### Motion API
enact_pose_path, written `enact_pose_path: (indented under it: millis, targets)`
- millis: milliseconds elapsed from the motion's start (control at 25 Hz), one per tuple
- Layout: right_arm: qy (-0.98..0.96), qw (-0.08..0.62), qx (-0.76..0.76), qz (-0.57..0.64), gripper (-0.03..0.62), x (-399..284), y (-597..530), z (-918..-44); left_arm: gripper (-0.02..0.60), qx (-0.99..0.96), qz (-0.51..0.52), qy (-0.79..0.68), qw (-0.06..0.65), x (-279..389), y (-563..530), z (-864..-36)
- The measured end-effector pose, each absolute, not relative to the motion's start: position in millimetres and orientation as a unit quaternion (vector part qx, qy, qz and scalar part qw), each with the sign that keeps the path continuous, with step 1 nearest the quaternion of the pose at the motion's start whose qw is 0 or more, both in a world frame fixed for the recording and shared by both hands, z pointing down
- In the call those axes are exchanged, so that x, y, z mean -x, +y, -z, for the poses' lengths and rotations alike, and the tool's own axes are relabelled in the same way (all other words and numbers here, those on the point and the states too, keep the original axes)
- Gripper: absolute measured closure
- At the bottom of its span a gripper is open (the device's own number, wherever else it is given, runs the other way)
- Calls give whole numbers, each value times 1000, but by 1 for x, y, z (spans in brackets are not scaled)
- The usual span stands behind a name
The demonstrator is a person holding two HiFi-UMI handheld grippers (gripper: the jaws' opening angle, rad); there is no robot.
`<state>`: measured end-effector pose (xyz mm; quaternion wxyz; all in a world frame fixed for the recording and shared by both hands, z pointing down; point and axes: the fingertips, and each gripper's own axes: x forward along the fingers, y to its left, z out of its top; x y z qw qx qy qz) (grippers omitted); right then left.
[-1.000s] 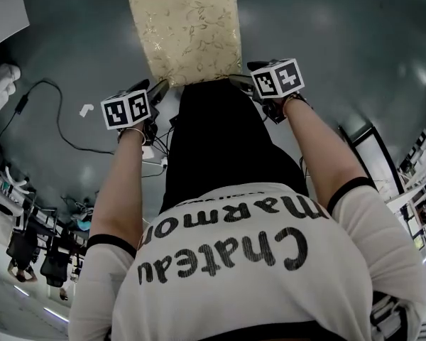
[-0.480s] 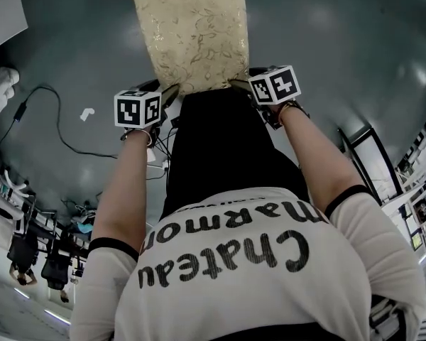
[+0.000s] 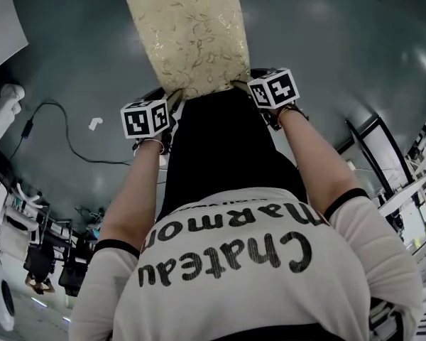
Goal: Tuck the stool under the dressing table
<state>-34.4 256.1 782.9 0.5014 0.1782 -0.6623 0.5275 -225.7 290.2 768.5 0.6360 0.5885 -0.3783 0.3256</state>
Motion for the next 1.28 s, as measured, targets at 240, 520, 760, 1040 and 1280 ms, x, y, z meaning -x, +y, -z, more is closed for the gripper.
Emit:
enact_pose_path:
  millis: [240,520,760,1040,1280]
  targets:
    - [-650,501,-223,-526,340,31,254,-783,356,-580,-325,-385,640,223,286,-770]
    - [-649,489,-251,-526,353,49,232,-780,356,-599,-332,-399,610,245,254,-770]
    - [-638,485,-292,-523,354,52,215,-782,356,-595,-326,-428,596,247,231,-770]
    - [-619,492,-335,-512,355,68,197,-783,357,-601,-318,-448,580,264,209,-771]
    - [-637,479,-331,-505,355,64,176,-778,360,-596,-311,-469,573,260,188,-765]
